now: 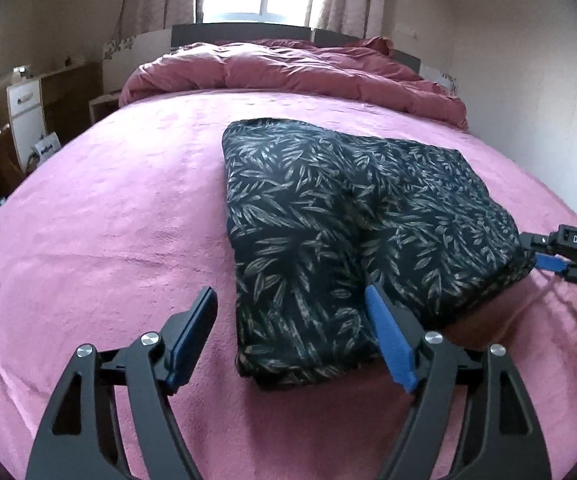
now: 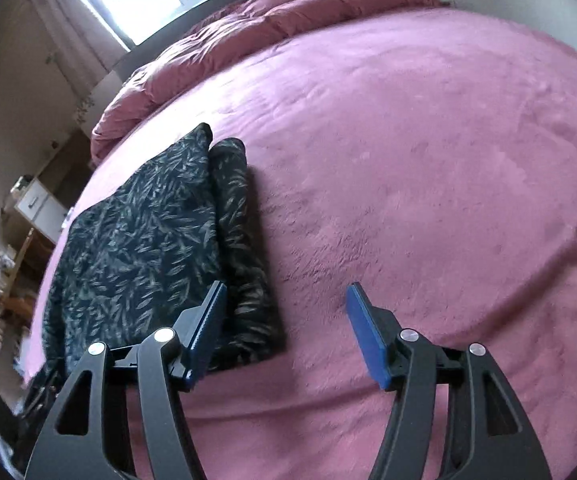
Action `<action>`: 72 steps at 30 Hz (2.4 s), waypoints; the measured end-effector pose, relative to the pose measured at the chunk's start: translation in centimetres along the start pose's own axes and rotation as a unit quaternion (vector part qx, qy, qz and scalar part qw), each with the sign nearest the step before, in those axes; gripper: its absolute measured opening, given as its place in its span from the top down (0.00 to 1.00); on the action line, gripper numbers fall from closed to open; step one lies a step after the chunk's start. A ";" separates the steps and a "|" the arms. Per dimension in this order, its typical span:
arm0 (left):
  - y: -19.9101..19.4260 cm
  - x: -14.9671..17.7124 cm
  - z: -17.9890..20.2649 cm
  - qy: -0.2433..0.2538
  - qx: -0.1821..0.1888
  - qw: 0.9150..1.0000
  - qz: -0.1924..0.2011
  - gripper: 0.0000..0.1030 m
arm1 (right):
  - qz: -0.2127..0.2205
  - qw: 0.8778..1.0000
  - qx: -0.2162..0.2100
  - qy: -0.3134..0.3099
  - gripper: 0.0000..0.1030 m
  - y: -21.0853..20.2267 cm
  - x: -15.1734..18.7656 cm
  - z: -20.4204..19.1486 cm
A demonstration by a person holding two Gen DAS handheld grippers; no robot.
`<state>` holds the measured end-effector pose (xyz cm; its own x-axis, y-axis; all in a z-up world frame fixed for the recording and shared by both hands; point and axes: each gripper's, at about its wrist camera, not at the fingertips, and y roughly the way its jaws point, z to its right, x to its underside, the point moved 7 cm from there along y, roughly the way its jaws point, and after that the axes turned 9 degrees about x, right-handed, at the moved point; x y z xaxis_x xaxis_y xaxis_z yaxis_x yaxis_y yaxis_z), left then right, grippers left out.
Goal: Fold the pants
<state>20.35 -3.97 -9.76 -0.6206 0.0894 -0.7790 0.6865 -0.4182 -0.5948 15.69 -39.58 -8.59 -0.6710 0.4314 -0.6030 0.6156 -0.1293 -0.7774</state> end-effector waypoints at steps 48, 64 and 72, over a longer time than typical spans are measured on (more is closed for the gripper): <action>-11.7 5.6 3.4 -0.037 -0.106 0.993 0.018 0.02 | 0.150 0.975 0.027 -0.164 0.03 -13.9 10.9 -7.2; -11.8 5.7 3.1 -0.045 -0.108 0.993 0.017 0.02 | 0.150 0.972 0.025 -0.176 0.03 -14.2 11.5 -8.2; -11.6 5.8 3.1 -0.051 -0.107 0.993 0.012 0.02 | 0.148 0.973 0.025 -0.175 0.03 -14.1 11.6 -8.2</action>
<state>7.58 -1.35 -6.77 -0.6311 -0.0156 -0.7756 0.7594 -0.2165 -0.6136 2.61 -25.42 -3.12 -0.5729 0.0388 -0.8187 0.7880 -0.2488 -0.5632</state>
